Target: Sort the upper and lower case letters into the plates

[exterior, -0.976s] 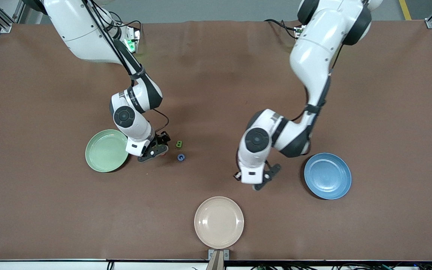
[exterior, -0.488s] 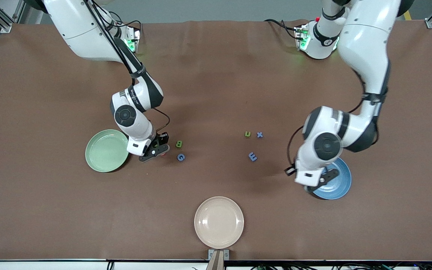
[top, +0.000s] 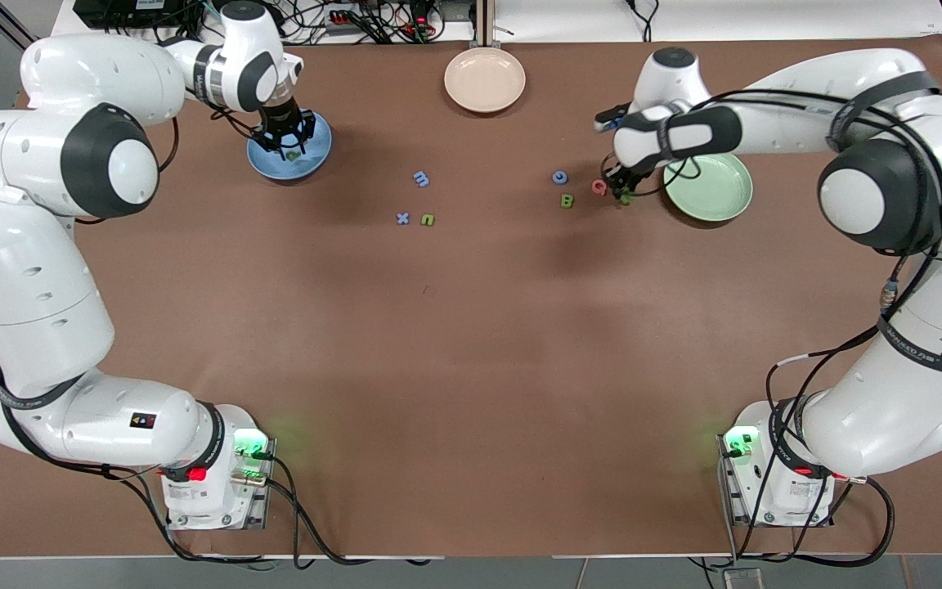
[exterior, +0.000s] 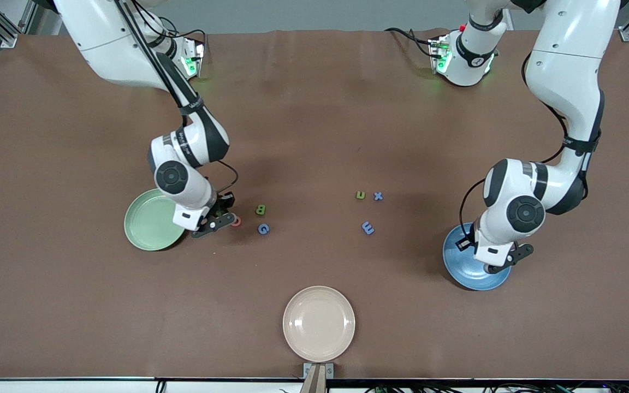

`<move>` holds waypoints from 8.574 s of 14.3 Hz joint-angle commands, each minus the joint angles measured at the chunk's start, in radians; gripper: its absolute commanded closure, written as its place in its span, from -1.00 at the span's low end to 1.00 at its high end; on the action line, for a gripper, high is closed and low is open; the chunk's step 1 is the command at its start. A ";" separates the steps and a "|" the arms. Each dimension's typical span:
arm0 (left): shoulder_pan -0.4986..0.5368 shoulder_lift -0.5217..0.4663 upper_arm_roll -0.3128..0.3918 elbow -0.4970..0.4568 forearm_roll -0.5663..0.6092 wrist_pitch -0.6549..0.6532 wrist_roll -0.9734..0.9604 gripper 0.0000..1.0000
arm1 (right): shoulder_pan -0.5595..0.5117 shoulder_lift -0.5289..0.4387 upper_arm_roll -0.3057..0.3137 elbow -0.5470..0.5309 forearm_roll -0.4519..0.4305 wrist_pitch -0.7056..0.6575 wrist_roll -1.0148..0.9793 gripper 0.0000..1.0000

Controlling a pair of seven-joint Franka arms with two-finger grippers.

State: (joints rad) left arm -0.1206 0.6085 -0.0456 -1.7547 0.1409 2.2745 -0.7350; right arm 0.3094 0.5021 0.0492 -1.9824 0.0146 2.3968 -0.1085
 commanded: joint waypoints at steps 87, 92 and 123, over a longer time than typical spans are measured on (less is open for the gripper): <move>0.004 -0.035 -0.425 -0.275 0.246 0.277 -0.483 1.00 | -0.231 -0.137 0.015 -0.184 0.002 0.073 0.079 -1.00; 0.125 -0.052 -0.410 -0.168 0.328 0.223 -0.400 1.00 | -0.092 -0.120 0.020 -0.072 0.004 -0.010 0.393 -1.00; 0.067 0.063 -0.586 -0.218 0.482 0.204 -1.314 -0.95 | 0.203 0.122 0.018 0.097 -0.013 0.136 0.957 0.55</move>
State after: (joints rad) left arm -0.0364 0.6652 -0.6333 -1.9702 0.6060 2.4954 -1.9410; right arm 0.5059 0.6117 0.0705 -1.8987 0.0170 2.5330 0.8256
